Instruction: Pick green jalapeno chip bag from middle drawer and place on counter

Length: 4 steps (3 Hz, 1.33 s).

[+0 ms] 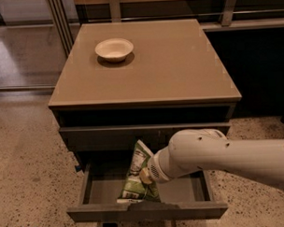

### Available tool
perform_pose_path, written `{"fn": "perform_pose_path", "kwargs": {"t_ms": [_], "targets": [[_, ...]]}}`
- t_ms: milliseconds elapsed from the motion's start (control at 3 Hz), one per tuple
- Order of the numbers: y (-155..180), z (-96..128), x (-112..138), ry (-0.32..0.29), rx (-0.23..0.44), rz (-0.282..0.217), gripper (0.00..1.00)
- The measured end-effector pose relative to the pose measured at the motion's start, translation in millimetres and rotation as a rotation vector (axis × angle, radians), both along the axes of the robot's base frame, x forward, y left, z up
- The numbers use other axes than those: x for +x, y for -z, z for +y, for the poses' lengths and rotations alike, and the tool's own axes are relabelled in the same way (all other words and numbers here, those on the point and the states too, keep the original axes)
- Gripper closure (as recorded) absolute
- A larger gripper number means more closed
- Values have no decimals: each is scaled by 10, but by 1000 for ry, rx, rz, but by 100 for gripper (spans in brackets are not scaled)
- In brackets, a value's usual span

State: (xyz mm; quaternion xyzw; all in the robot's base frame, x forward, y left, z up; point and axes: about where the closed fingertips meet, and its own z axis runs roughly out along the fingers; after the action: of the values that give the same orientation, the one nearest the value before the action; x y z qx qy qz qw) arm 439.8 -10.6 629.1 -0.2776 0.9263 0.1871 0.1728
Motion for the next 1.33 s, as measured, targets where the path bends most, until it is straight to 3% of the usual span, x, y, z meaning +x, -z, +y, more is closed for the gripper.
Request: {"fn": "perform_pose_path", "kwargs": {"t_ms": [333,667,1000,1333], "targets": [[-24,5,-5,-2,2,-5,100],[-252,47,-56,-19,18,-49,100],[-684,91,-244,-39,10,-114,100],[-1343,125,-349,-48,-13,-222,100]]}}
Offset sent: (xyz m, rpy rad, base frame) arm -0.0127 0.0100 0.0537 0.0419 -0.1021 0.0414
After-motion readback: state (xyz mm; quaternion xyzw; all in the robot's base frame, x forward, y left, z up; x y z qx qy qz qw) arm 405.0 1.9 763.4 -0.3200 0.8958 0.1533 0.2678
